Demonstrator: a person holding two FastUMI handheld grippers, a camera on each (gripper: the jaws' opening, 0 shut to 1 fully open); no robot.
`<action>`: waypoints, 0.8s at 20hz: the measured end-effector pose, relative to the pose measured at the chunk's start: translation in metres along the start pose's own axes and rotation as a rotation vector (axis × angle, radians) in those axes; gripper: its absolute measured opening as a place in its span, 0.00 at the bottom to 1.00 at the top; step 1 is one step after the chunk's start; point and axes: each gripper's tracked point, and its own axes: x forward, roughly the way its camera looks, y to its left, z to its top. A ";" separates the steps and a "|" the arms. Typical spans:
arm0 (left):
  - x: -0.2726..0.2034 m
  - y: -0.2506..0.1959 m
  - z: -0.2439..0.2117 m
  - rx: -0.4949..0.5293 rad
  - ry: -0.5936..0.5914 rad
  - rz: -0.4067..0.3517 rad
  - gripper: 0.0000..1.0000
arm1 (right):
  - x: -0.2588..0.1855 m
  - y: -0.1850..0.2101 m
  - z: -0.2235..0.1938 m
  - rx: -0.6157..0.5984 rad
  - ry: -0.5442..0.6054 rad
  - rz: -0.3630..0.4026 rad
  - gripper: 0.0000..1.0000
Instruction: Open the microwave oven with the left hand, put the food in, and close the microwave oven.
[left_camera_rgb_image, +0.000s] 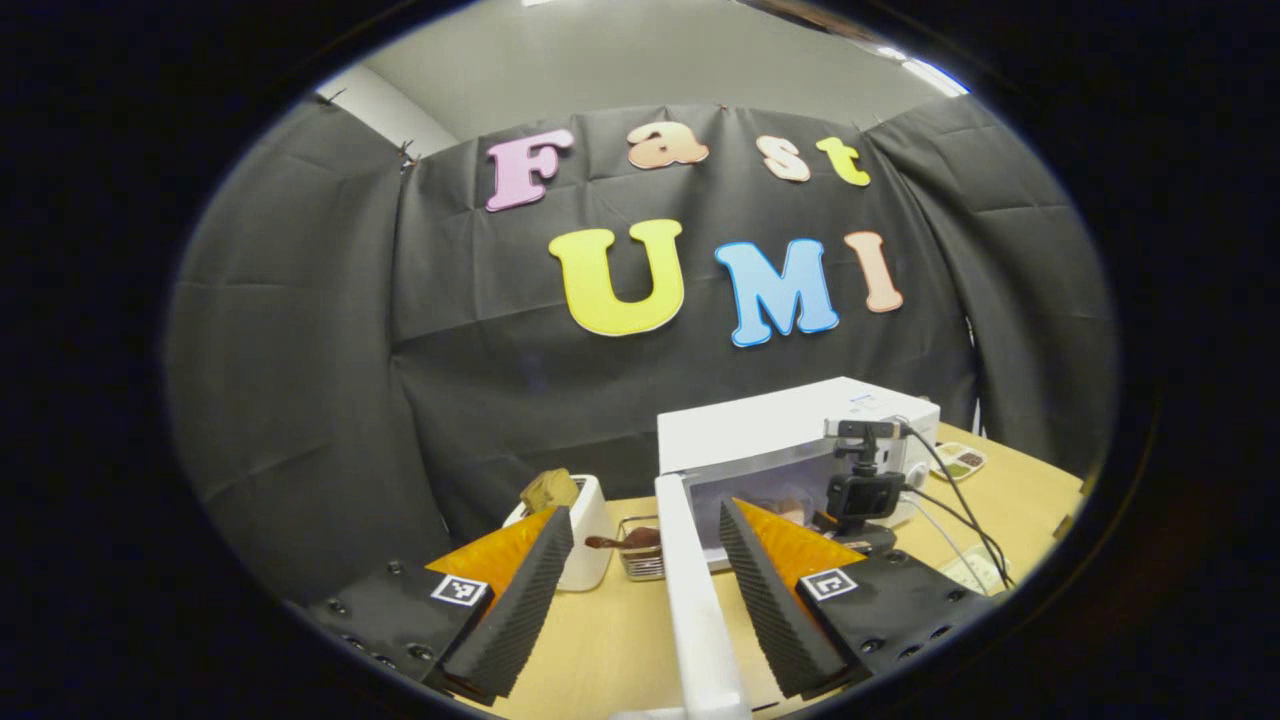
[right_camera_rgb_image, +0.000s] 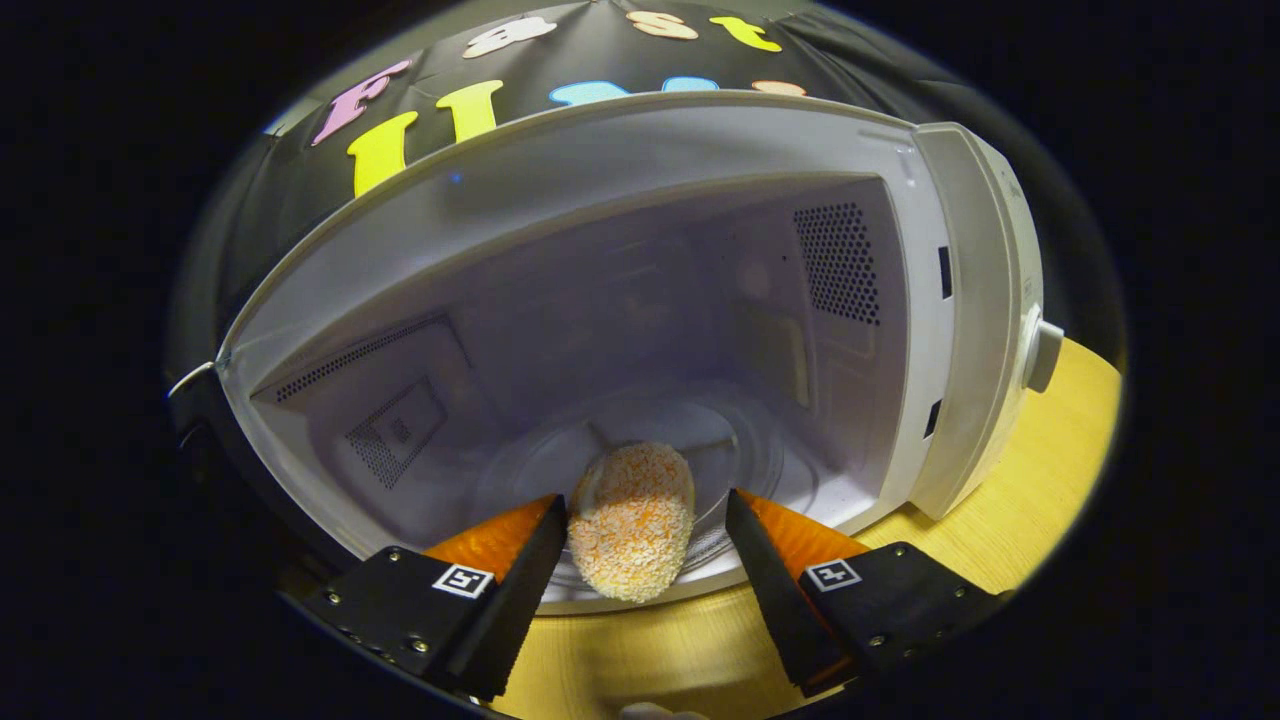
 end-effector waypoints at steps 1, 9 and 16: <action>0.002 0.001 0.001 -0.010 -0.007 0.001 1.00 | -0.008 -0.001 0.007 -0.012 -0.011 0.003 0.97; -0.010 0.026 0.020 -0.025 -0.067 0.053 1.00 | -0.123 -0.016 0.102 -0.233 -0.156 0.097 0.97; -0.033 0.040 0.013 -0.019 -0.056 0.097 0.98 | -0.215 -0.074 0.180 -0.330 -0.237 0.114 0.97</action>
